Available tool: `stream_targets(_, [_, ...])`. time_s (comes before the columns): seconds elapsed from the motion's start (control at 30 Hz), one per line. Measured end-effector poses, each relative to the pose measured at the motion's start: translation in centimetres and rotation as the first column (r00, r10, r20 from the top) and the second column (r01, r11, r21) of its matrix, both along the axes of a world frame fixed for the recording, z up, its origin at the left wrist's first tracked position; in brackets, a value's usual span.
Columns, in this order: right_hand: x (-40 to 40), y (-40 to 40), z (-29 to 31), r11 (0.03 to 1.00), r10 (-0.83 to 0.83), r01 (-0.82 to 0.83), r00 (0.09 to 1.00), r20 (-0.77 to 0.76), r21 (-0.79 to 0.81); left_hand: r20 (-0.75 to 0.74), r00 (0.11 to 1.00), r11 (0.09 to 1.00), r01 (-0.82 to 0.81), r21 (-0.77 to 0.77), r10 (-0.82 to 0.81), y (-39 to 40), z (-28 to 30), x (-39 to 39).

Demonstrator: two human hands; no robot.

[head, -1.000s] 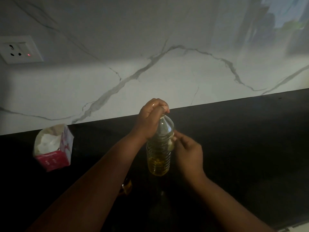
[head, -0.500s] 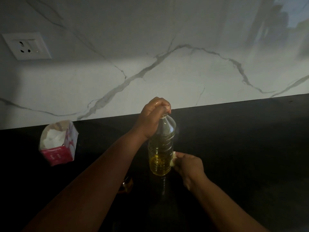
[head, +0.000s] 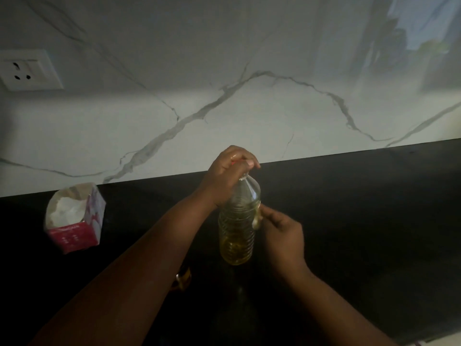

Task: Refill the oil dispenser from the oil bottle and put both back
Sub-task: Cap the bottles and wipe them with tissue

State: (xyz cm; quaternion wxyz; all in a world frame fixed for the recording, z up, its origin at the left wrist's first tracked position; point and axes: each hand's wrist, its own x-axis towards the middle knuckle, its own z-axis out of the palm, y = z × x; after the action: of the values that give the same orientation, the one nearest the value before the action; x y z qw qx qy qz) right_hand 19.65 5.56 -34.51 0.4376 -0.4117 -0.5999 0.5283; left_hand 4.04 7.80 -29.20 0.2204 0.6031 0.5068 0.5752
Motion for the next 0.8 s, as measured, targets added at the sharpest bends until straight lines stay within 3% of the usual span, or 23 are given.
stream_targets(0.1, [-0.1,0.2,-3.3,0.999,0.033,-0.033,0.987,0.159,-0.007,0.012,0.995,0.994,-0.096,0.043,0.096,-0.4,-0.7,0.2])
stream_targets(0.27, [-0.2,-0.2,-6.6,0.951,0.191,-0.108,0.942,0.277,-0.291,0.006,0.993,0.989,-0.119,0.087,0.119,-0.9,-0.9,0.1])
stream_targets(0.33, [-0.4,-0.4,-6.9,0.913,0.175,-0.08,0.963,0.207,-0.4,0.016,0.992,0.989,-0.124,0.081,0.123,-1.0,-0.9,0.2])
stream_targets(0.43, [-1.2,0.1,-4.7,0.799,0.011,-0.022,1.0,-0.022,-0.601,0.074,0.988,0.989,-0.139,0.052,0.135,-0.9,-0.8,-0.3])
stream_targets(0.5, [-1.4,0.4,-2.0,0.791,-0.065,-0.023,0.991,-0.12,-0.611,0.086,0.985,0.987,-0.155,0.048,0.15,-0.8,-0.8,-0.4])
stream_targets(0.6, [-1.6,0.3,2.1,0.919,-0.058,-0.034,0.973,-0.222,-0.393,0.094,0.985,0.988,-0.147,0.034,0.144,-0.6,-0.8,-0.5])
stream_targets(0.7, [-1.9,-0.2,3.3,0.999,-0.029,0.028,0.999,-0.041,-0.017,0.112,0.982,0.989,-0.148,-0.019,0.149,-0.7,-0.7,-0.7])
stream_targets(0.8, [-2.4,-1.0,1.5,0.951,-0.153,0.109,0.979,0.135,0.288,0.114,0.981,0.986,-0.149,-0.068,0.156,-0.9,-0.7,-0.9])
